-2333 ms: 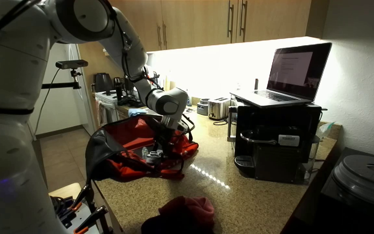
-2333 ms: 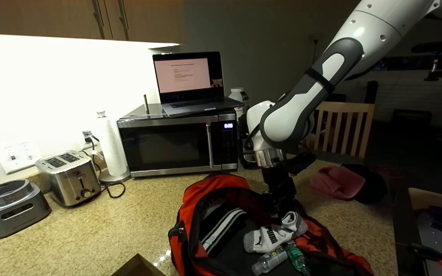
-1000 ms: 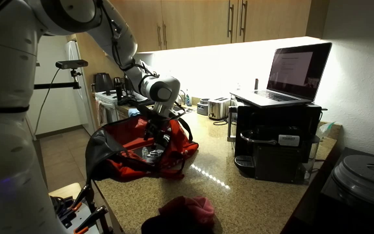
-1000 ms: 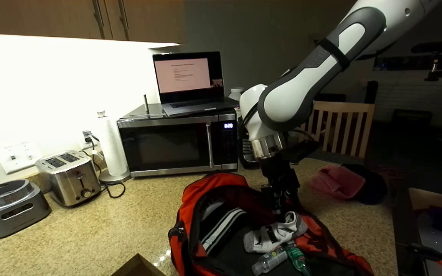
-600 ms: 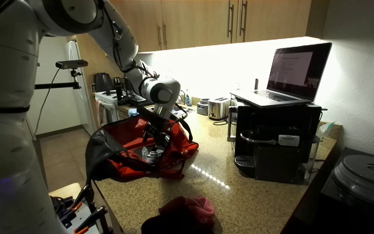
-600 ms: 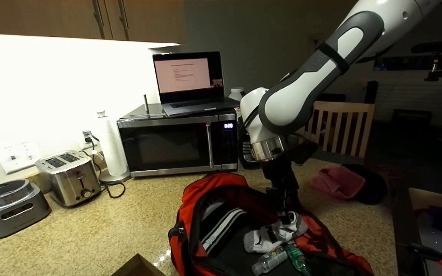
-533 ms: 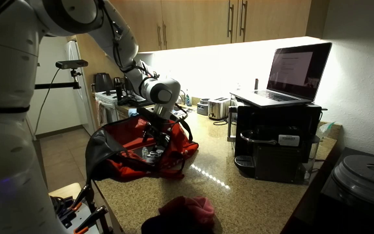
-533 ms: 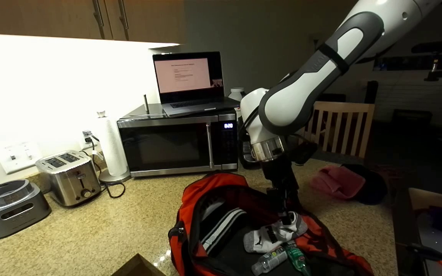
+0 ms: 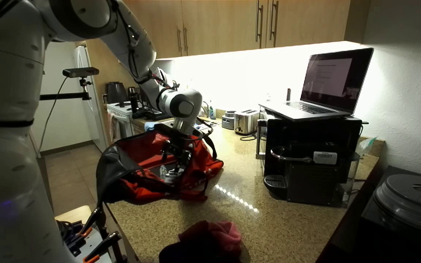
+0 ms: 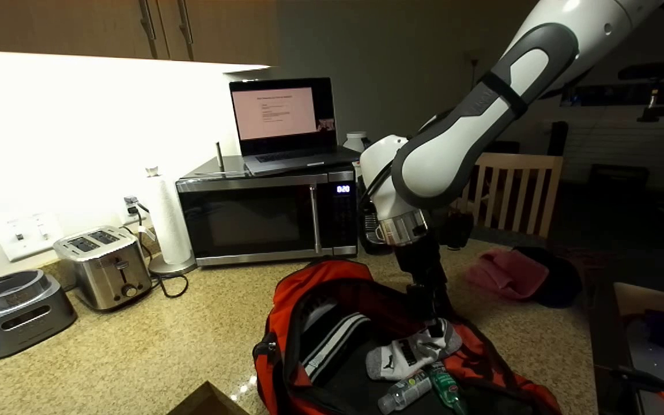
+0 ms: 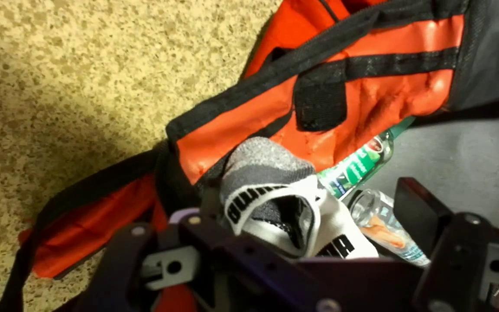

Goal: Remove the sock from the bag

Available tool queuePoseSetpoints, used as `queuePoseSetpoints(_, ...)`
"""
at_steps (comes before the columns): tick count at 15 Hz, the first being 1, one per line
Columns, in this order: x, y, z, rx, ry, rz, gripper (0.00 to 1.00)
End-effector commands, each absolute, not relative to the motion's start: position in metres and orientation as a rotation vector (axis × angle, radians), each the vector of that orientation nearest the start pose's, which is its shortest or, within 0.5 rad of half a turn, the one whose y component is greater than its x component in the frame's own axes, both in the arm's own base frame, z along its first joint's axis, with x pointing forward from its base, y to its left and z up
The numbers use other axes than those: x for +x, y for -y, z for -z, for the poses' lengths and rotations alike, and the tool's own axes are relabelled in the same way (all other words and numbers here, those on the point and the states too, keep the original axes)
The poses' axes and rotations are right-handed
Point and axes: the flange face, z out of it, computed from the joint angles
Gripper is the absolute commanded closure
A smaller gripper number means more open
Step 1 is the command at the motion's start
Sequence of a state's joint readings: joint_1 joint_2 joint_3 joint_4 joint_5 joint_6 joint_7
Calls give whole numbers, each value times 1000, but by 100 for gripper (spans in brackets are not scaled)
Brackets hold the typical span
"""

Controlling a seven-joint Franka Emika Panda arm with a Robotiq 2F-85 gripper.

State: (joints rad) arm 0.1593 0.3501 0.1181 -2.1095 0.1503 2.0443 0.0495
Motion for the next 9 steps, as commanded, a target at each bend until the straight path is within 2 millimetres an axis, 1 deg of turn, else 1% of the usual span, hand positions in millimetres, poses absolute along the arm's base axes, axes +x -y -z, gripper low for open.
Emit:
queuePoseSetpoints(1, 507, -150, -221, -3006, 291, -646, 0)
queuePoseSetpoints(3, 509, -150, -219, -3022, 309, -627, 0)
queuePoseSetpoints(9, 519, -155, -208, -2990, 253, -507, 0)
